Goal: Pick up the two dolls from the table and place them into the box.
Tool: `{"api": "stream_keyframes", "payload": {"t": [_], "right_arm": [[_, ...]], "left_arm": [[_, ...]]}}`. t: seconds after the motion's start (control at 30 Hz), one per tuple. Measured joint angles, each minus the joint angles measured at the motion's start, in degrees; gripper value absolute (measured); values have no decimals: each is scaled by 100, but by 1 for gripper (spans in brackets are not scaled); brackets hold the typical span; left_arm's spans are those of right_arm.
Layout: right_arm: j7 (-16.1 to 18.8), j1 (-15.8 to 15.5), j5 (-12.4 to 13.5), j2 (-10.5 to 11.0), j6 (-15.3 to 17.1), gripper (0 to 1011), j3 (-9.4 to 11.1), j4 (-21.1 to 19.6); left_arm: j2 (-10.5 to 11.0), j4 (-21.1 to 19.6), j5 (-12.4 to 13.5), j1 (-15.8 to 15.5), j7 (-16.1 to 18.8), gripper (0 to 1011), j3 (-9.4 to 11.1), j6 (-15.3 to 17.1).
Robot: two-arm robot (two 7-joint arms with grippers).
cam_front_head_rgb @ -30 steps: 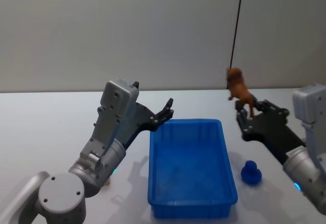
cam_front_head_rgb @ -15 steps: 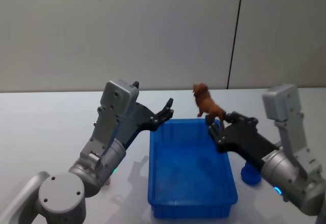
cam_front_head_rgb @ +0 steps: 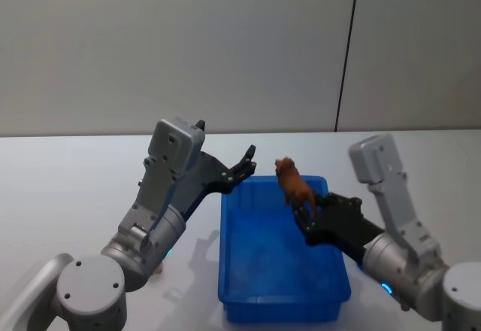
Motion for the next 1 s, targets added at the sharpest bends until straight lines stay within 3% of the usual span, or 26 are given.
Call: {"api": "stream_keyframes", "payload": {"t": [0.2, 0.33, 0.73, 1.0], "right_arm": [[-255, 88, -186, -141, 319, 317, -78, 214], [-349, 120, -256, -193, 432, 474, -105, 293], [-485, 169, -353, -267, 598, 822, -141, 409], [-564, 143, -158, -157, 445, 1001, 23, 228]], "left_arm": [[0, 0, 0, 0, 0, 1001, 0, 0], [0, 0, 0, 0, 0, 1001, 0, 0], [0, 0, 0, 0, 0, 1001, 0, 0], [0, 0, 0, 0, 0, 1001, 0, 0]]}}
